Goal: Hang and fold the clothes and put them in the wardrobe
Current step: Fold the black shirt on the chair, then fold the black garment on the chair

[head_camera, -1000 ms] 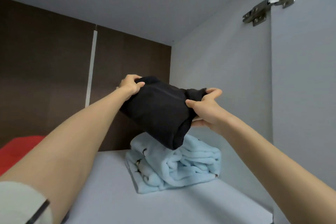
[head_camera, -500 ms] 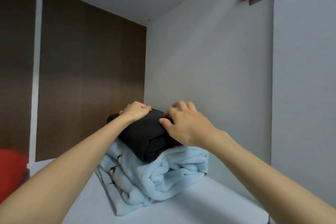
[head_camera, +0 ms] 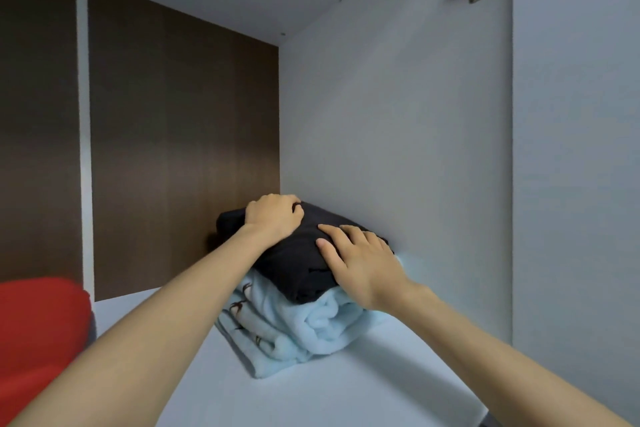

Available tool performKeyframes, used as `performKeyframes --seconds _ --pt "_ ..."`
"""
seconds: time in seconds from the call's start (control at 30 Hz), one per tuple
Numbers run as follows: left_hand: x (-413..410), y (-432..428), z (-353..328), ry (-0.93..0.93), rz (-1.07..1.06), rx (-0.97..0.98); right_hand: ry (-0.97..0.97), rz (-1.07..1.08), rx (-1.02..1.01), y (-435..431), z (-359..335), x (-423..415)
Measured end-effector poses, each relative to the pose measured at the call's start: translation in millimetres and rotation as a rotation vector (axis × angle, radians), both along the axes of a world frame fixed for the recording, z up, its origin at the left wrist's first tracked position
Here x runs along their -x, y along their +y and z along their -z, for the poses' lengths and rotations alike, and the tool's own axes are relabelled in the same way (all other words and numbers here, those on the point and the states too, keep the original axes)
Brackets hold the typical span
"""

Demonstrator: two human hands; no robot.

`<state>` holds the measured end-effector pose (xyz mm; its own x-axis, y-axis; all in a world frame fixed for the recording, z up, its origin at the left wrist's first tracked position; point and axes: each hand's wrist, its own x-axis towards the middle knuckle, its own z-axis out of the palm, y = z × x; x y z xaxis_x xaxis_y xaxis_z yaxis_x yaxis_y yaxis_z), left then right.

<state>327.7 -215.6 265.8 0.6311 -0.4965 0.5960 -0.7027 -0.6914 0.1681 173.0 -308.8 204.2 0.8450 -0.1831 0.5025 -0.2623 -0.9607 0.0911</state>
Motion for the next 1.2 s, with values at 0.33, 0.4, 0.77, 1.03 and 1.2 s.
performKeyframes --seconds 0.33,0.4,0.77,1.03,1.2 --pt "121.9 27.6 -23.4 -0.158 0.222 0.154 -0.483 0.026 -0.007 3.0 -40.0 103.3" --pt "156.6 26.9 -21.9 -0.149 0.314 0.195 -0.539 0.036 -0.044 2.2 -39.1 135.8" --pt "322.2 10.3 24.1 -0.04 0.61 0.176 -0.576 0.193 -0.242 3.7 14.4 332.1" --pt "462.2 5.1 93.2 0.099 0.83 0.265 -0.567 0.27 -0.304 10.1 54.8 489.5" --pt "570.5 -7.0 149.6 0.219 0.919 0.251 -0.48 0.353 -0.339 1.9 101.1 604.2"
